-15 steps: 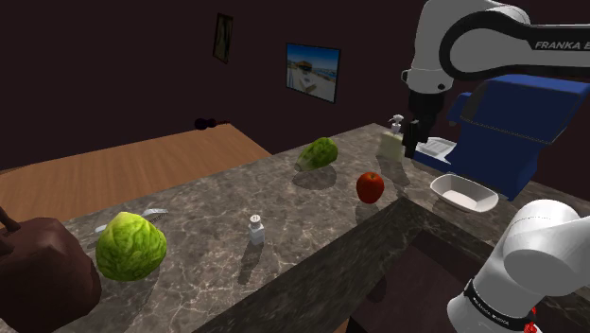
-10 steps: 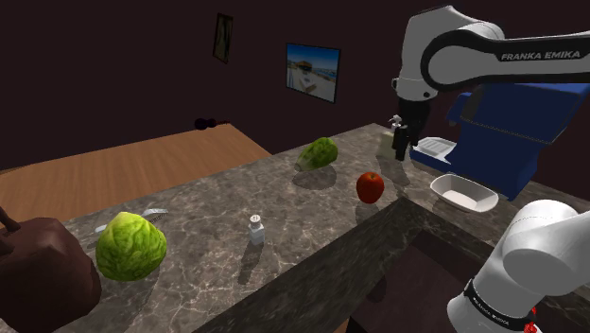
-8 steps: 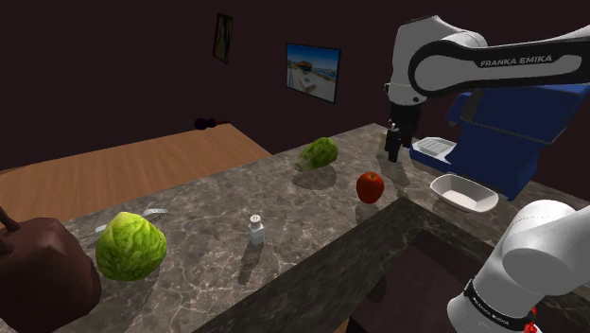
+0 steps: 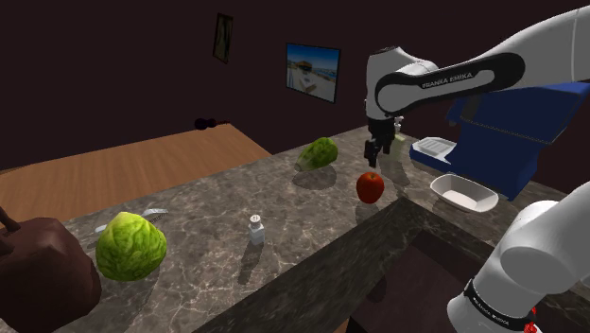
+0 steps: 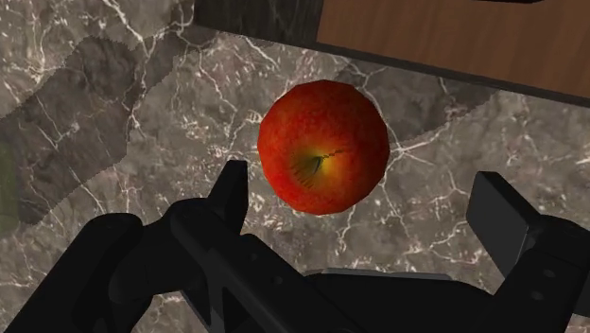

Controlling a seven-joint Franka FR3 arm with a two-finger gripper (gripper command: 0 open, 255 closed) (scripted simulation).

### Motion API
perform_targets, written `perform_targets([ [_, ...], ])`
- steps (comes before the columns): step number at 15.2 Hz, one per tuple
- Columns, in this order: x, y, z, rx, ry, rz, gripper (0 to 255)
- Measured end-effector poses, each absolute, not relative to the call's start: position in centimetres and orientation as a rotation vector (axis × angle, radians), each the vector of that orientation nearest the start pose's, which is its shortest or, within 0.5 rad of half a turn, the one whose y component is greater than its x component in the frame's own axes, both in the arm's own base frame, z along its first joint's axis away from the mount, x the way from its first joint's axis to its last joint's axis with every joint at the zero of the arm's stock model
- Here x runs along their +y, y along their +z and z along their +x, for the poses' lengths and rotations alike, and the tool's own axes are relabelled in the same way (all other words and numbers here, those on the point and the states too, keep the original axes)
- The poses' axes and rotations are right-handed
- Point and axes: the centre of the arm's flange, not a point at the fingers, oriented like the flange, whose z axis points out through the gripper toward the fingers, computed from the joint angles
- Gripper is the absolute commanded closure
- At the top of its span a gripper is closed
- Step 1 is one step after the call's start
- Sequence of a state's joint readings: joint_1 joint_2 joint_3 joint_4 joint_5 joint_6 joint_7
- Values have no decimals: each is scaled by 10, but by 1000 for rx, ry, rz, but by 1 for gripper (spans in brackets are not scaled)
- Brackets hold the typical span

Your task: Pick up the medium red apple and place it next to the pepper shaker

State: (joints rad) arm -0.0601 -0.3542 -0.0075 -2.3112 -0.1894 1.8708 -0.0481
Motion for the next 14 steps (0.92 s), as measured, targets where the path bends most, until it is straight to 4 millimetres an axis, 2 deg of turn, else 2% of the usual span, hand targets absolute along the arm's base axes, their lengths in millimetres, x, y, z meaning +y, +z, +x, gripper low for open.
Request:
perform_targets([
  [2,-54,459,453,-70,169,-3312,0],
  [5,-61,441,463,-67,176,-3316,0],
  [11,-68,411,461,-67,176,-3316,0],
  [14,-68,408,461,-67,175,-3316,0],
])
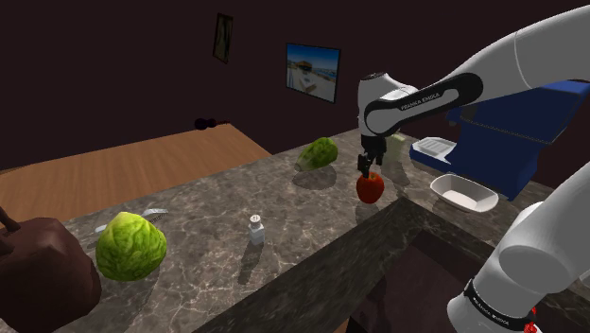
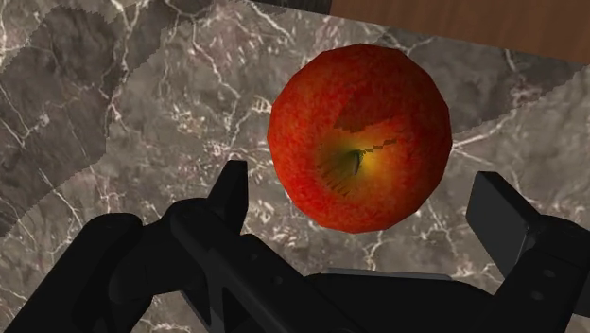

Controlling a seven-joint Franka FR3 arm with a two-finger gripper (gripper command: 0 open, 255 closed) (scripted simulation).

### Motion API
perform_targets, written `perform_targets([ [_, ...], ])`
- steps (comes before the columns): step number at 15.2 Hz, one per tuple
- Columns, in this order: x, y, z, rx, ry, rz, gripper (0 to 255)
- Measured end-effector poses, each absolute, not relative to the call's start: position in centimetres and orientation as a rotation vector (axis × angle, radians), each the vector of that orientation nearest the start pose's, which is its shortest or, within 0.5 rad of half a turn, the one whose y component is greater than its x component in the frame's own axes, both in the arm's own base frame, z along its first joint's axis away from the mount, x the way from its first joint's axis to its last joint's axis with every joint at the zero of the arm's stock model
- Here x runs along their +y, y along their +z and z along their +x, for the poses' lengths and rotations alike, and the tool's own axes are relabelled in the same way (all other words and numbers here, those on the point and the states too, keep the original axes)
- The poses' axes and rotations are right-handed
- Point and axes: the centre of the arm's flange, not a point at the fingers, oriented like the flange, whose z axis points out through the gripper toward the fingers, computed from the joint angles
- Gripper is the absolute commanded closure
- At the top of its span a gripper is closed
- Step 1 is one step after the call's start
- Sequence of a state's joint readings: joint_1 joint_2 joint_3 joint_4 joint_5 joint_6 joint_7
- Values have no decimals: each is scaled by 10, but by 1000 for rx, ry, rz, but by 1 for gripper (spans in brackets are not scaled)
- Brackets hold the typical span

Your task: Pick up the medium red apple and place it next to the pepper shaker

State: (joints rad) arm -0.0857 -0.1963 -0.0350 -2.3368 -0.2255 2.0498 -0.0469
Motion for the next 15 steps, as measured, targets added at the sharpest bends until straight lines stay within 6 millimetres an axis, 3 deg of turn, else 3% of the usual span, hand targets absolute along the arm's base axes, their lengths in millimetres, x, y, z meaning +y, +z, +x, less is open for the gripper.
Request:
perform_targets([
  [3,-69,407,461,-67,175,-3316,0],
  [4,-69,407,461,-67,175,-3316,255],
  [15,-68,410,461,-68,175,-3316,255],
])
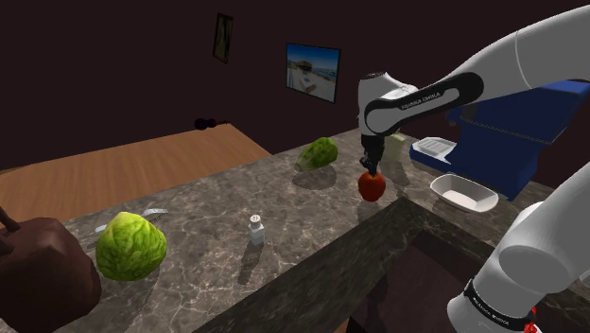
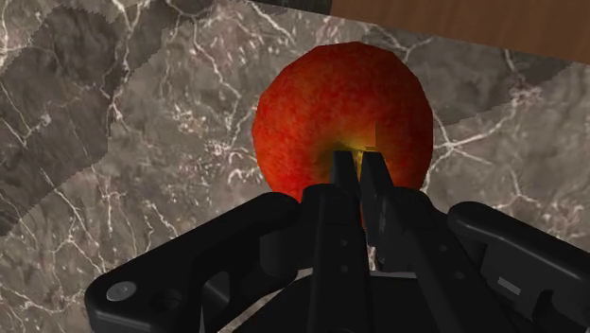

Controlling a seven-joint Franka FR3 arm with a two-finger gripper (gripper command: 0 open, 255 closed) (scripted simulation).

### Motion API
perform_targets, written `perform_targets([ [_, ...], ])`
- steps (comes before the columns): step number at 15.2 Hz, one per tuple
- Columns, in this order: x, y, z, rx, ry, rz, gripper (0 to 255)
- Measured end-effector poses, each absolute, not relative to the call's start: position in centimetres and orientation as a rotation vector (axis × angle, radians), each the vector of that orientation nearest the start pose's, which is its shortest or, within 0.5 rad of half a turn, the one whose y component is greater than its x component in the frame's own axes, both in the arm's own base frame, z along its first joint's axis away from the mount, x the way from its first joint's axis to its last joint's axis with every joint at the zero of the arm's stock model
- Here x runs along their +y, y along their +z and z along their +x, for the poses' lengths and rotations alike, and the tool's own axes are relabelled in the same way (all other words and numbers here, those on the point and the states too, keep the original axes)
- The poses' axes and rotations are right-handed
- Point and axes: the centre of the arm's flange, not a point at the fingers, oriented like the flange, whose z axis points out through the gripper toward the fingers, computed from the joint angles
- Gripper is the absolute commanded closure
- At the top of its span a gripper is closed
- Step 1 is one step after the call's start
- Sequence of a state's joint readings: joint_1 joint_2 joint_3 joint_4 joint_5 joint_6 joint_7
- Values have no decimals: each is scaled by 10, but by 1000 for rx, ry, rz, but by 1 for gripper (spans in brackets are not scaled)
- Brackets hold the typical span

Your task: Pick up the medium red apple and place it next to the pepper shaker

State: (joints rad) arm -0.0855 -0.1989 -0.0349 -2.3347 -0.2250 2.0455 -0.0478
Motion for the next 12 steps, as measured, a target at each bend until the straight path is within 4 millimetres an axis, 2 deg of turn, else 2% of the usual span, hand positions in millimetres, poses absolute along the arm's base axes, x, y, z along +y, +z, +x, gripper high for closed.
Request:
perform_targets([
  [12,-68,470,461,-67,174,-3317,255],
])
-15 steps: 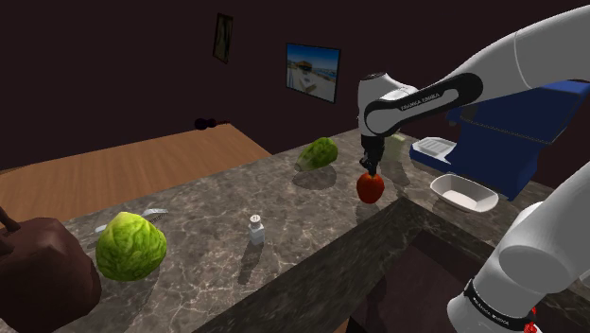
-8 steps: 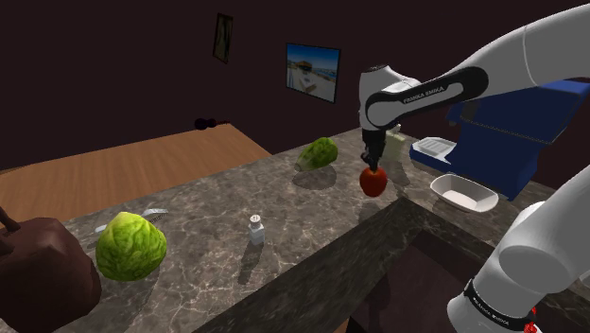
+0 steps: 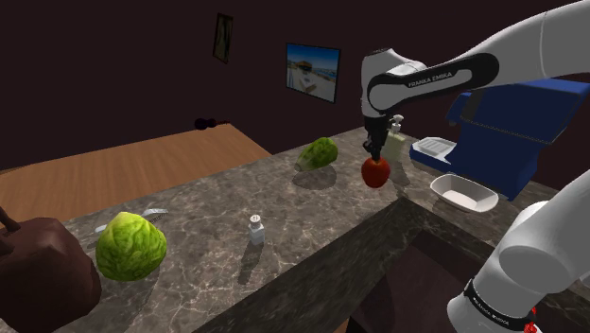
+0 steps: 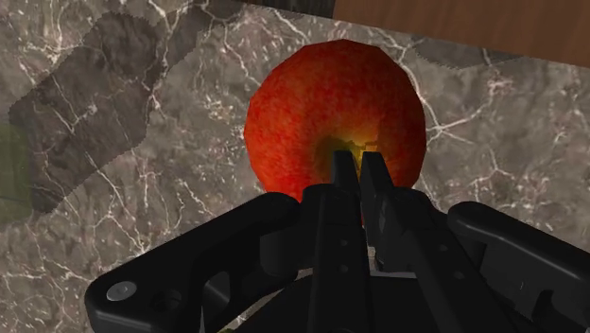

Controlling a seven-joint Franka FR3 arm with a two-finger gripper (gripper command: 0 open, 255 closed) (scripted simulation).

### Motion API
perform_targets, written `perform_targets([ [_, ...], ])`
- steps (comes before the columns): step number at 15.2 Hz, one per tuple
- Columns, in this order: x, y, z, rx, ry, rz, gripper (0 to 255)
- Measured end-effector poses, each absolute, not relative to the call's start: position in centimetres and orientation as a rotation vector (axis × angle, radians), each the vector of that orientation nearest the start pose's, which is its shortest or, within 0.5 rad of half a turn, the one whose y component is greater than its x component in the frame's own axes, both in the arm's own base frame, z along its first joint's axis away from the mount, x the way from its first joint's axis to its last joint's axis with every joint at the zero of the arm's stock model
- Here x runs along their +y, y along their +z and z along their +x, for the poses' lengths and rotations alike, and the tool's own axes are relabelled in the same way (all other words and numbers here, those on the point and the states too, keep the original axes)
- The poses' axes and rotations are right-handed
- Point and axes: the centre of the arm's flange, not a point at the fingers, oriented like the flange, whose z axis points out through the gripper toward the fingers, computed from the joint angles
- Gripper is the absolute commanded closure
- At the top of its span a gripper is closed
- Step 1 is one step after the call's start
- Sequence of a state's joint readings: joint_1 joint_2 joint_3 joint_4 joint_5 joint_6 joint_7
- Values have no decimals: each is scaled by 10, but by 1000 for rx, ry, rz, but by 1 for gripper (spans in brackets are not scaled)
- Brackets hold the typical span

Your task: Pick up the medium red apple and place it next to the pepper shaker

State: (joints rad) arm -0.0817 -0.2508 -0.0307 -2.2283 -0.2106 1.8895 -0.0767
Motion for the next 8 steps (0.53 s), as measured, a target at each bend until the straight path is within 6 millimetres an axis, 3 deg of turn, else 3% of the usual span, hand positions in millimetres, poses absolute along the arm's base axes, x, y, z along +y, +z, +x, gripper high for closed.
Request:
perform_targets([
  [8,-69,511,462,-67,175,-3317,255],
])
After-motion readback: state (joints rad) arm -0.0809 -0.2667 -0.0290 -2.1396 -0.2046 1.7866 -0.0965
